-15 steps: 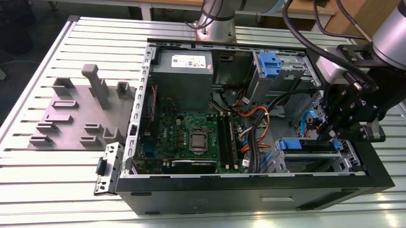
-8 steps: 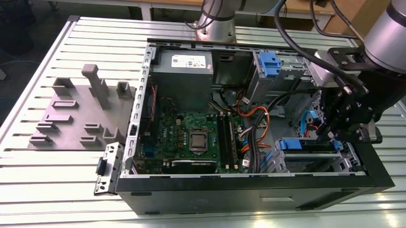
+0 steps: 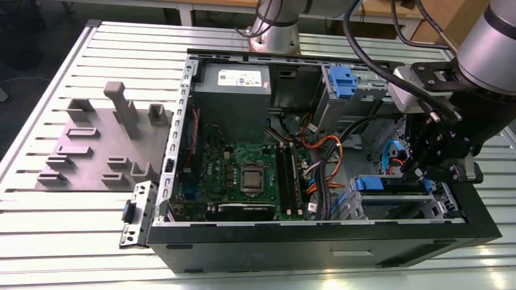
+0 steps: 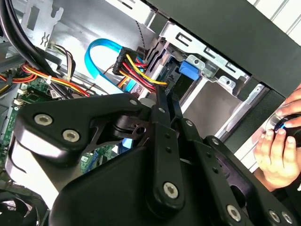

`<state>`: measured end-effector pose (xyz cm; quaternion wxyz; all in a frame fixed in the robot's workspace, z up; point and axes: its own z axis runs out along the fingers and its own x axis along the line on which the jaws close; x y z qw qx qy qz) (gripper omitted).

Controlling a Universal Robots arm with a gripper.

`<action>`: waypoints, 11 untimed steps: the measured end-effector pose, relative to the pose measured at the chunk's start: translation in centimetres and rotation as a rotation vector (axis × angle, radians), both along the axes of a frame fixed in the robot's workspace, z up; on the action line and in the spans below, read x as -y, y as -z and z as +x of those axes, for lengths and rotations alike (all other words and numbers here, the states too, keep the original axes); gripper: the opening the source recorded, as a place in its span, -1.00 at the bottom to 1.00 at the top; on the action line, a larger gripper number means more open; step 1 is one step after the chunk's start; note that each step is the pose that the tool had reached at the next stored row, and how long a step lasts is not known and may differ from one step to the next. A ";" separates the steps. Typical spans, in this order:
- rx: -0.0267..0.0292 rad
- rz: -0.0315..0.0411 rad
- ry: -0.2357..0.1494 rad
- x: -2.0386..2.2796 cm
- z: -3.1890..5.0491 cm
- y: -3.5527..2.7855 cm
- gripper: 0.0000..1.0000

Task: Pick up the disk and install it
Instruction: 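Insert the first disk wire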

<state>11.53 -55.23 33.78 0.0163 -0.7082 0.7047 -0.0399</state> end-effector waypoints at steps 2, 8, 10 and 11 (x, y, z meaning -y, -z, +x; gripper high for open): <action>0.0001 0.0000 0.000 0.00 0.00 0.00 -0.67; 0.0051 0.0002 0.000 0.09 -0.15 0.11 -0.67; 0.0068 0.0001 0.002 0.13 -0.17 0.15 -0.67; 0.0077 0.0002 0.003 0.15 -0.18 0.18 -0.67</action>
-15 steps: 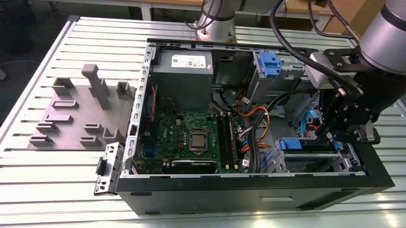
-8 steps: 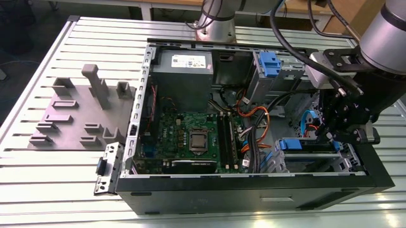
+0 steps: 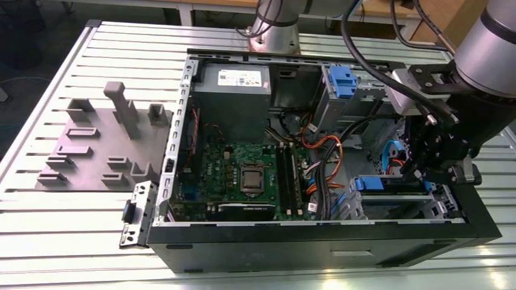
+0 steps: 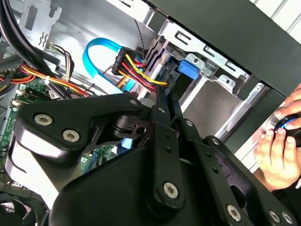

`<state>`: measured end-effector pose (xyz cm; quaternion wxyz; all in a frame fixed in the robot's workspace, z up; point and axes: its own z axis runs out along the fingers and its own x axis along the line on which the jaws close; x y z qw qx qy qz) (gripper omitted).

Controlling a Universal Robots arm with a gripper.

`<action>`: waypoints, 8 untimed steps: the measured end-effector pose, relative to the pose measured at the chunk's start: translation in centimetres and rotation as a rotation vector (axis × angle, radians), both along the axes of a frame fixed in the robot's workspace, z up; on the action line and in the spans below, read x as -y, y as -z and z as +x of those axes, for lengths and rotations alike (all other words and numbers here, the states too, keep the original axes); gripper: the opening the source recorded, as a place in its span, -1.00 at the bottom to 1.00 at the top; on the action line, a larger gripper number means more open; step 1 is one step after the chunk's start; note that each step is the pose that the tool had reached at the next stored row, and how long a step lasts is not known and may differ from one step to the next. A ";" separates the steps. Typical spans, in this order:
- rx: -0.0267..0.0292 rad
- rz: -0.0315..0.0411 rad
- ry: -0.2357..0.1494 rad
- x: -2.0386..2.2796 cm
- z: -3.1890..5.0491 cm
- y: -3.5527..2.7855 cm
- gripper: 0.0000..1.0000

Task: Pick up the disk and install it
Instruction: 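Insert the first disk wire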

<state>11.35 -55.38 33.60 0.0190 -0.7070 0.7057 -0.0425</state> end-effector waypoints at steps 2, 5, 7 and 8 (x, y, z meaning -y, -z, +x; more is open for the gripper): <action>0.0022 -0.0001 0.000 0.05 0.00 0.03 -0.67; 0.0121 0.0000 0.000 0.09 -0.18 0.12 -0.67; 0.0159 0.0002 0.000 0.10 -0.31 0.19 -0.67; 0.0171 0.0004 0.000 0.10 -0.31 0.21 -0.67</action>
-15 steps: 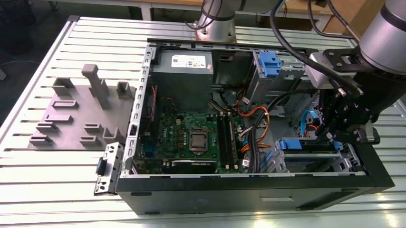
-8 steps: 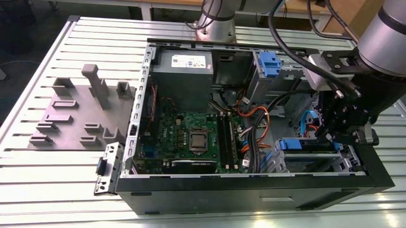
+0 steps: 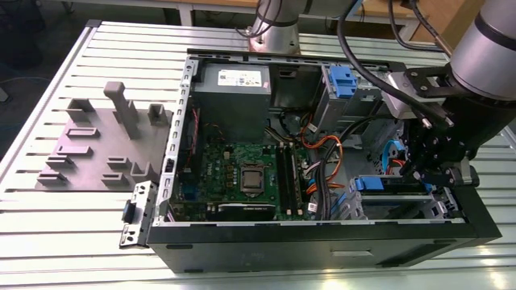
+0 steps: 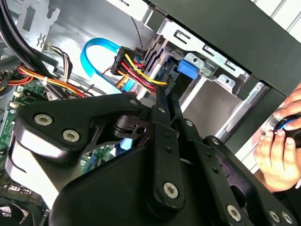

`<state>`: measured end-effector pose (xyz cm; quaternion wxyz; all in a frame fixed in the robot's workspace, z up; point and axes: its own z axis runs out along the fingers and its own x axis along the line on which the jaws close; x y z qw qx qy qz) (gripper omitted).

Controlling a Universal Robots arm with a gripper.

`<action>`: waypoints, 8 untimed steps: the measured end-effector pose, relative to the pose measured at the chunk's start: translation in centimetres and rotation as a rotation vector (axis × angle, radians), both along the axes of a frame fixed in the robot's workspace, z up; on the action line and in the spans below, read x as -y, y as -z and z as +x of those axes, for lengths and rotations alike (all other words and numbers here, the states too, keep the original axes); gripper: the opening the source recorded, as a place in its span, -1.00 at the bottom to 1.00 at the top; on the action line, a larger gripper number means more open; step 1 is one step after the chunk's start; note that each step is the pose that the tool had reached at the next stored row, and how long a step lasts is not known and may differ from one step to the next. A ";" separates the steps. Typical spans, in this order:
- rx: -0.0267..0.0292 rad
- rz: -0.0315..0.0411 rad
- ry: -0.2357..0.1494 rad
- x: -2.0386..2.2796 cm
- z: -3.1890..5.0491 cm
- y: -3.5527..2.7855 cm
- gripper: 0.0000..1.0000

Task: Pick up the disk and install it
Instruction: 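Insert the first disk wire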

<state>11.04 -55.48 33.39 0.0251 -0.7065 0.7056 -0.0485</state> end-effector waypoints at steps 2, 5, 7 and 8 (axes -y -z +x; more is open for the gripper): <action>0.0007 0.0014 0.000 0.00 0.00 0.03 -0.67; 0.0015 0.0044 0.000 0.00 -0.01 0.04 -0.67; 0.0024 0.0047 0.000 -0.04 -0.01 0.05 -0.67; 0.0027 0.0047 0.001 -0.05 -0.01 0.05 -0.67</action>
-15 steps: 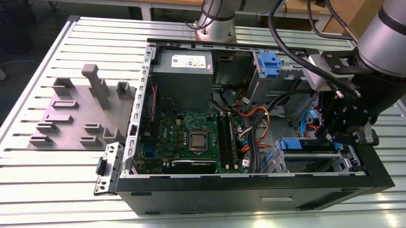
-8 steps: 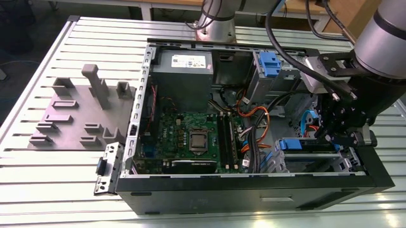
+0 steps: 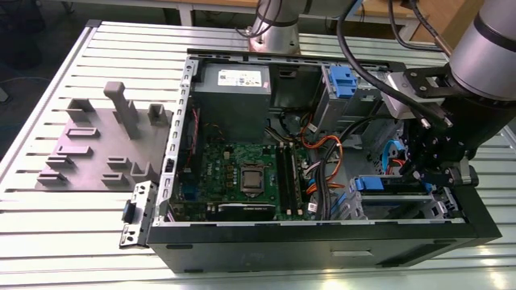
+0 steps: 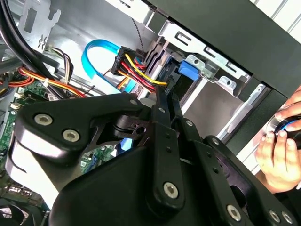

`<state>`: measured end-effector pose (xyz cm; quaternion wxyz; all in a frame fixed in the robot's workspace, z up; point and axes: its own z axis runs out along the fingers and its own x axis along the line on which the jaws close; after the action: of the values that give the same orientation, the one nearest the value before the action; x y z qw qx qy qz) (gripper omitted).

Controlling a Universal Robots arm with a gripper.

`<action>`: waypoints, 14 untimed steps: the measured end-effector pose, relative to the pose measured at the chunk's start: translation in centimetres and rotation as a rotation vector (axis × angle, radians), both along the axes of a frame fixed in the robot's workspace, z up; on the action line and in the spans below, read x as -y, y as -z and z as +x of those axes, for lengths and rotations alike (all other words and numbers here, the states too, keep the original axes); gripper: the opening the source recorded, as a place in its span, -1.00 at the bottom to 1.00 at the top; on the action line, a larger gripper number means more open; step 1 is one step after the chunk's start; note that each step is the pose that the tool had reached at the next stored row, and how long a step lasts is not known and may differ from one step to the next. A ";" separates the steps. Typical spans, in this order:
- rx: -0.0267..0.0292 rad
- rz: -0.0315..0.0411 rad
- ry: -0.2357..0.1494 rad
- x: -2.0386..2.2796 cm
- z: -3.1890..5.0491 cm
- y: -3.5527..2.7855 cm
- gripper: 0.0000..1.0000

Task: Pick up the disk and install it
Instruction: 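Insert the first disk wire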

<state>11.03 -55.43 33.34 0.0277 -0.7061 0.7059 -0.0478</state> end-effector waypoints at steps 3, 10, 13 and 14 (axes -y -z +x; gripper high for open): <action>0.0009 -0.0002 0.003 -0.02 0.00 0.00 -0.67; 0.0019 0.0003 0.006 -0.01 0.00 0.26 -0.67; 0.0022 0.0003 0.006 0.00 0.00 0.54 -0.67; 0.0022 -0.0001 0.006 0.01 0.00 0.60 -0.67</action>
<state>11.03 -55.44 32.74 0.0284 -0.7040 0.7080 -0.0487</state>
